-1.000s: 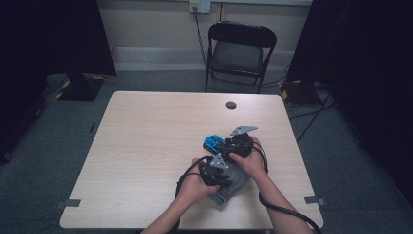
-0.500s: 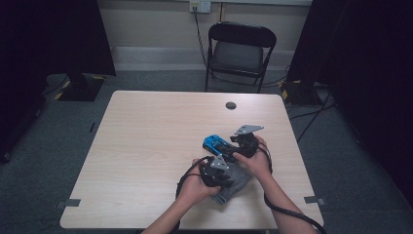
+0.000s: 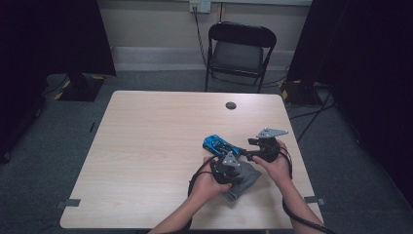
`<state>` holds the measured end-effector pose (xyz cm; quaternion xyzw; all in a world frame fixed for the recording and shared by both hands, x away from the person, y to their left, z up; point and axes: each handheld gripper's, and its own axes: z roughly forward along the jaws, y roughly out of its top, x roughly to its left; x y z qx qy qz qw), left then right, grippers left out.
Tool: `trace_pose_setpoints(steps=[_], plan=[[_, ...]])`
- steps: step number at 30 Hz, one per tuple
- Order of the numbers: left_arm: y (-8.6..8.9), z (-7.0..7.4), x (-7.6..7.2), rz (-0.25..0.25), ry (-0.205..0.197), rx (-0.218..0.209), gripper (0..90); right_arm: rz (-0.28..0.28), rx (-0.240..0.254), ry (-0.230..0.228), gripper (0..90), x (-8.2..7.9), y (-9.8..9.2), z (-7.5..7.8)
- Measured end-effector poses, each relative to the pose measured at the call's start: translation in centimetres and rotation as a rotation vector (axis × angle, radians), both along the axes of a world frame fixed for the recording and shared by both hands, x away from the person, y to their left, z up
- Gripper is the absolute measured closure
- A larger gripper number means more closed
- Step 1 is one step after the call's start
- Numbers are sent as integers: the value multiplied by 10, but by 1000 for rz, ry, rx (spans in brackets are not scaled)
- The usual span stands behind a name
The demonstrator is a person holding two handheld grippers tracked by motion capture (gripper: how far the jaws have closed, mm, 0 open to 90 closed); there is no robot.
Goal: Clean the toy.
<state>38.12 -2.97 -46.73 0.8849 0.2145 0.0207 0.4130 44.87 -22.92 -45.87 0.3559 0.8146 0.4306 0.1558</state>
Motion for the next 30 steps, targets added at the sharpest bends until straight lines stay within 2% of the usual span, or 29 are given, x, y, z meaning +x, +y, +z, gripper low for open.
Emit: trace_pose_setpoints(steps=[3, 5, 6, 10, 11, 12, 15, 16, 21, 25, 27, 30], plan=[[-5, -1, 2, -1, -1, 1, 747, -7, -1, 1, 344, -3, -5, -2], [-8, -2, 3, 2, -13, 4, 691, -9, 0, 4, 346, -6, -9, -3], [-9, -3, 3, 7, -24, -2, 691, -13, -1, 3, 348, -7, -11, -3], [-8, 0, 2, -27, -29, -2, 617, -4, 7, 2, 358, -18, -18, -3], [-6, 3, 2, -31, -34, -9, 617, -4, 7, 2, 358, -18, -18, -3], [-2, 8, 2, -16, -34, -30, 562, -9, 23, 13, 358, -23, -21, -4], [4, 13, 1, -7, -40, -37, 515, -10, 41, 21, 362, -30, -24, -6], [9, 17, 2, -1, -49, -30, 488, -11, 18, 28, 365, -36, -25, -6], [21, 19, 4, 7, -41, -17, 503, -5, 11, 26, 368, -49, -29, -6], [30, 15, 7, 28, -35, -8, 511, -2, 16, 27, 368, -65, -33, -7], [36, 12, 11, 46, -35, -3, 516, 4, 20, 32, 369, -70, -34, -9], [51, 5, 18, 85, -26, 29, 526, 17, 5, 40, 368, -76, -35, -12]])
